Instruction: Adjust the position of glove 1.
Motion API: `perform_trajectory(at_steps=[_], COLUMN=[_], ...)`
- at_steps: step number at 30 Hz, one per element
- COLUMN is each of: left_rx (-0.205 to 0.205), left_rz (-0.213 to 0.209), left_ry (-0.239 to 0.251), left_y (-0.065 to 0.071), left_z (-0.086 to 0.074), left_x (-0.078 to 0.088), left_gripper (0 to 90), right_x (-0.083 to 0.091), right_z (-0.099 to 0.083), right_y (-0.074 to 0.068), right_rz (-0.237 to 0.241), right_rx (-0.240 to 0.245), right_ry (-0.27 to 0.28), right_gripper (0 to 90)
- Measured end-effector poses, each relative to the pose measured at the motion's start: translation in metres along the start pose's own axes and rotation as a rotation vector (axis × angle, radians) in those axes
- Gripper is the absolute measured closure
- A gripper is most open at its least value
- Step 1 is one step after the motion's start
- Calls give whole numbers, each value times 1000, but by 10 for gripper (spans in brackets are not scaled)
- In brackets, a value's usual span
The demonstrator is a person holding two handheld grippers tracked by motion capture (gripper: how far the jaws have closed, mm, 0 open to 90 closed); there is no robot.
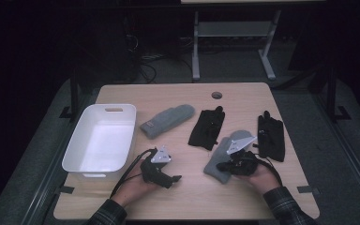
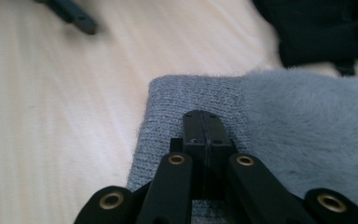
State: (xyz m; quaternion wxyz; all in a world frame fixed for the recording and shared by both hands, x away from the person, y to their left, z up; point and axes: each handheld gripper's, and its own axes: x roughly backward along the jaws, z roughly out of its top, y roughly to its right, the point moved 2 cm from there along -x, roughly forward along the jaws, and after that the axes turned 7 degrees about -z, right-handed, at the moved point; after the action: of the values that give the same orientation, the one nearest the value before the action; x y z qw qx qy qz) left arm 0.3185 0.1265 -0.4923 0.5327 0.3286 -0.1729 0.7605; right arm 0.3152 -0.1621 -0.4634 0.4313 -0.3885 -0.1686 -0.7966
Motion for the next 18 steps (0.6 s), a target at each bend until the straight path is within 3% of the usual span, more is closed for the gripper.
perform_trajectory(at_steps=[1,7,10,15,16,17,18], left_rx=[1,3,2,4,6,-1,-6], left_rz=[1,0,2,1,1,1,3], left_ry=[0,2,1,2,0,-4,-5], left_y=[0,0,0,0,0,0,0], left_z=[0,0,0,0,0,0,0], left_x=[0,0,0,0,0,0,1], left_gripper=[120,120,120,120,120,120,120], right_x=[-2,-5,0,14,19,19,21], right_z=[2,5,9,17,20,20,24], right_y=[-8,-21,-21,-4,12,12,30], right_rz=[8,38,13,-50,-86,-86,-122], right_rx=[22,49,82,55,37,37,12], right_ry=[-1,1,17,56,77,77,86], right_gripper=[900,900,900,900,900,900,900])
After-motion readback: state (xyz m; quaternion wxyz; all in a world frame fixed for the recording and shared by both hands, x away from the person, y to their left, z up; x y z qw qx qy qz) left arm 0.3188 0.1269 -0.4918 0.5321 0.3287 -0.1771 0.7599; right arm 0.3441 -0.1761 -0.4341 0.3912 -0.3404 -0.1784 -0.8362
